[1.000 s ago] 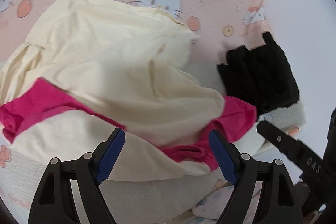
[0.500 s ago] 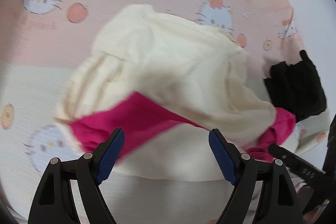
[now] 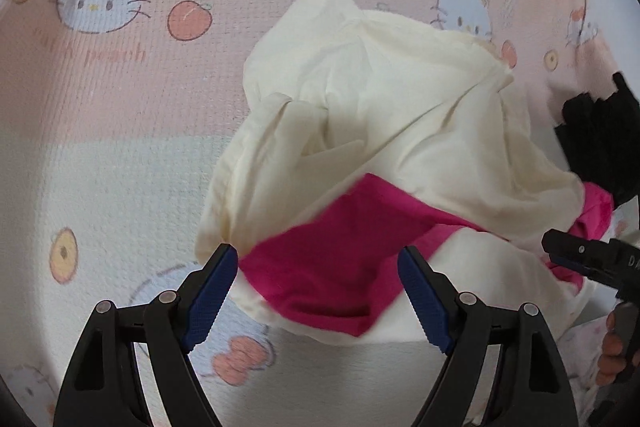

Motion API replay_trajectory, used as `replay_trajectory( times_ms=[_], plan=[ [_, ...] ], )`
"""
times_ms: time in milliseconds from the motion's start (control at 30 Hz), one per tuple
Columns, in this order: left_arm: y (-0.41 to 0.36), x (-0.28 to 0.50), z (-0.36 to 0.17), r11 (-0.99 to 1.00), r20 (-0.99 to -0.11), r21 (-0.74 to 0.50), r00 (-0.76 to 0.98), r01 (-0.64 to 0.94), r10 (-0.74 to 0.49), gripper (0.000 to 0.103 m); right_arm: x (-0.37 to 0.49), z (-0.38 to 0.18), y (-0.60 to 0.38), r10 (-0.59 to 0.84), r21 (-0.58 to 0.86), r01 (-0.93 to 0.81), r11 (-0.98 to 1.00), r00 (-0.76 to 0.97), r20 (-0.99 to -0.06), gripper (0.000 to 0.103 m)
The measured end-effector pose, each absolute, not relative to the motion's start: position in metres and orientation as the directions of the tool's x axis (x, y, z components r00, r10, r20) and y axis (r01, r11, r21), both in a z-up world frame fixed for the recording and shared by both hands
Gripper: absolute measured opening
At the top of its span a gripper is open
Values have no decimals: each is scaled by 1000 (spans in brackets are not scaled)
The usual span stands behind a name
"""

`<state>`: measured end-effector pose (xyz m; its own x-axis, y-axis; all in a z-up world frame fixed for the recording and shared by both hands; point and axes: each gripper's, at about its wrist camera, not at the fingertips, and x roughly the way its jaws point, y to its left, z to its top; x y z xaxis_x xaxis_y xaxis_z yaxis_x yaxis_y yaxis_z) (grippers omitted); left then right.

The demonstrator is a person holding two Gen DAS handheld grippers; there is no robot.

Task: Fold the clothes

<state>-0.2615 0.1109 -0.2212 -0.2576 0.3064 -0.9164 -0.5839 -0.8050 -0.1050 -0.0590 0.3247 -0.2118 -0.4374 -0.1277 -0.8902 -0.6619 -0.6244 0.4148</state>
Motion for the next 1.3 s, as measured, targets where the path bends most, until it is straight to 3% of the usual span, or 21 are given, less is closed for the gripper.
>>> replay_trajectory(
  times_ms=[100, 267, 433, 633, 767, 1000, 1033, 1100, 1233, 1300],
  plan=[
    [117, -269, -226, -796, -926, -118, -225, -593, 305, 82, -71, -225, 327, -184, 441, -664, -605, -422, -888, 72],
    [129, -285, -233, -791, -928, -258, -87, -554, 363, 82, -76, -239, 340, -210, 459, -680, -572, -420, -883, 72],
    [139, -305, -244, -814, -916, -366, 22, -450, 400, 82, -77, -248, 345, -256, 497, -674, -547, -431, -866, 72],
    [149, -325, -269, -842, -891, -454, 158, -293, 425, 82, -98, -244, 334, -223, 483, -582, -654, -463, -858, 72],
    [158, -326, -276, -860, -895, -441, 191, -256, 403, 82, -121, -237, 313, -202, 421, -450, -788, -457, -866, 72],
    [176, -324, -285, -891, -921, -376, 211, -253, 329, 82, -155, -241, 270, -29, 115, -234, -965, -342, -939, 71],
    [178, -323, -288, -893, -925, -366, 208, -260, 319, 82, -157, -242, 267, -24, 104, -218, -971, -340, -940, 70],
    [179, -321, -291, -895, -931, -353, 194, -274, 308, 82, -160, -246, 267, -48, 125, -219, -968, -327, -944, 57],
    [178, -313, -289, -883, -937, -349, 145, -313, 319, 81, -159, -253, 270, -90, 177, -266, -948, -309, -947, 57],
    [177, -307, -287, -879, -942, -336, 120, -338, 314, 75, -158, -254, 271, -119, 208, -276, -938, -305, -945, 57]
  ],
)
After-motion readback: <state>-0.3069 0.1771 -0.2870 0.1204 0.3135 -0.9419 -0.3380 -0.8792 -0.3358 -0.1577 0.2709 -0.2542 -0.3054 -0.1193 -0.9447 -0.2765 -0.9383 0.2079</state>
